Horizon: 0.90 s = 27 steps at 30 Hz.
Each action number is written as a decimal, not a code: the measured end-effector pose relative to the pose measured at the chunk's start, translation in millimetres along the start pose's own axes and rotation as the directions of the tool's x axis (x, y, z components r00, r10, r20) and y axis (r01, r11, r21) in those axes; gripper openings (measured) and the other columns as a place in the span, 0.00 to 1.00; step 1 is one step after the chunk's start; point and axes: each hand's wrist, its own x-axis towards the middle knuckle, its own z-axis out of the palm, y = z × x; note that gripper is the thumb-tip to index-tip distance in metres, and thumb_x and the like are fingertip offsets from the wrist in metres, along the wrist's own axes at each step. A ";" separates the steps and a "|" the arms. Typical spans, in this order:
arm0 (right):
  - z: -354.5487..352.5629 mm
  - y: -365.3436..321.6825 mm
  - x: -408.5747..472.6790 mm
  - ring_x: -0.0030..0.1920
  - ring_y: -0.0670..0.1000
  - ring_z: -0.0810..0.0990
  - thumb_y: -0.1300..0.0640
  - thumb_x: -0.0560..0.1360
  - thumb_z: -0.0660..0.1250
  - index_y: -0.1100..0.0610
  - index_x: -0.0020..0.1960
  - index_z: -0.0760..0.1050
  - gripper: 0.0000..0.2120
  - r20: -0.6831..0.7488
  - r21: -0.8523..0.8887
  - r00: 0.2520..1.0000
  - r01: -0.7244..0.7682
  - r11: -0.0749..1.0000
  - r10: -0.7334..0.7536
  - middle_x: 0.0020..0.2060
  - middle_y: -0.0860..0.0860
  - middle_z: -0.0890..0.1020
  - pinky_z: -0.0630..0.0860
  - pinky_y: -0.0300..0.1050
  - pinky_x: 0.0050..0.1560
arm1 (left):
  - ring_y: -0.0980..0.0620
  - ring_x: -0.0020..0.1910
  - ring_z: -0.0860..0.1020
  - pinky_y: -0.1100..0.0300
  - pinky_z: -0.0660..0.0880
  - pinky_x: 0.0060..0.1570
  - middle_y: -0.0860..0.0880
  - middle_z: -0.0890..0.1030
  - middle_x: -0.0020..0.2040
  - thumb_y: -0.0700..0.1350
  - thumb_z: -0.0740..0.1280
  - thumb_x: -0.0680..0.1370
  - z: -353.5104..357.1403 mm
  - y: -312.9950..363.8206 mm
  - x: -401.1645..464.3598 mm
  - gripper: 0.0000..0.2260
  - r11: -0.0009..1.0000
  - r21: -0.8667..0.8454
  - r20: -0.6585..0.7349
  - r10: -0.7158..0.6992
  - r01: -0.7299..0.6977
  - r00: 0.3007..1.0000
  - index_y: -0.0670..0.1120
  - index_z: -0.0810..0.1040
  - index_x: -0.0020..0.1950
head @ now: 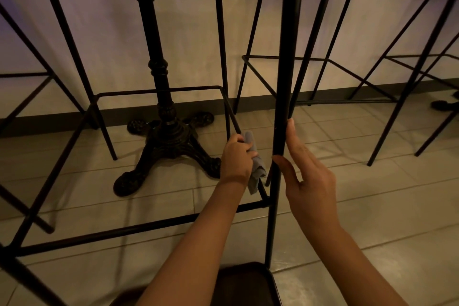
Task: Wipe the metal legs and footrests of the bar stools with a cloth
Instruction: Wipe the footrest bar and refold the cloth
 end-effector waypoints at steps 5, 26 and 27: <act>1.3 -3.8 0.0 0.62 0.36 0.68 0.59 0.75 0.61 0.59 0.70 0.61 0.25 -0.029 0.050 0.999 -0.025 0.998 0.027 0.64 0.53 0.72 0.64 0.22 0.58 | 0.62 0.38 0.70 0.81 0.65 0.36 0.46 0.72 0.48 0.32 0.64 0.75 0.9 -6.1 -4.8 0.07 0.999 0.048 0.082 -0.018 0.014 0.996 0.34 0.74 0.52; -0.9 -0.6 0.0 0.62 0.39 0.69 0.60 0.74 0.62 0.60 0.70 0.61 0.25 -0.022 0.043 1.000 0.005 0.999 -0.004 0.63 0.51 0.72 0.64 0.23 0.59 | 0.53 0.71 0.60 0.65 0.58 0.64 0.52 0.64 0.72 0.40 0.66 0.76 -20.7 -22.7 -0.6 0.20 0.997 -0.012 0.403 0.075 -0.077 0.912 0.43 0.69 0.68; -0.9 -0.5 0.2 0.62 0.39 0.69 0.60 0.74 0.62 0.61 0.70 0.61 0.25 -0.024 0.040 1.000 0.006 0.999 -0.006 0.63 0.52 0.72 0.64 0.24 0.59 | 0.53 0.70 0.61 0.65 0.58 0.64 0.52 0.65 0.72 0.40 0.66 0.76 -20.3 -21.1 1.5 0.20 0.997 -0.013 0.384 0.075 -0.076 0.920 0.43 0.70 0.67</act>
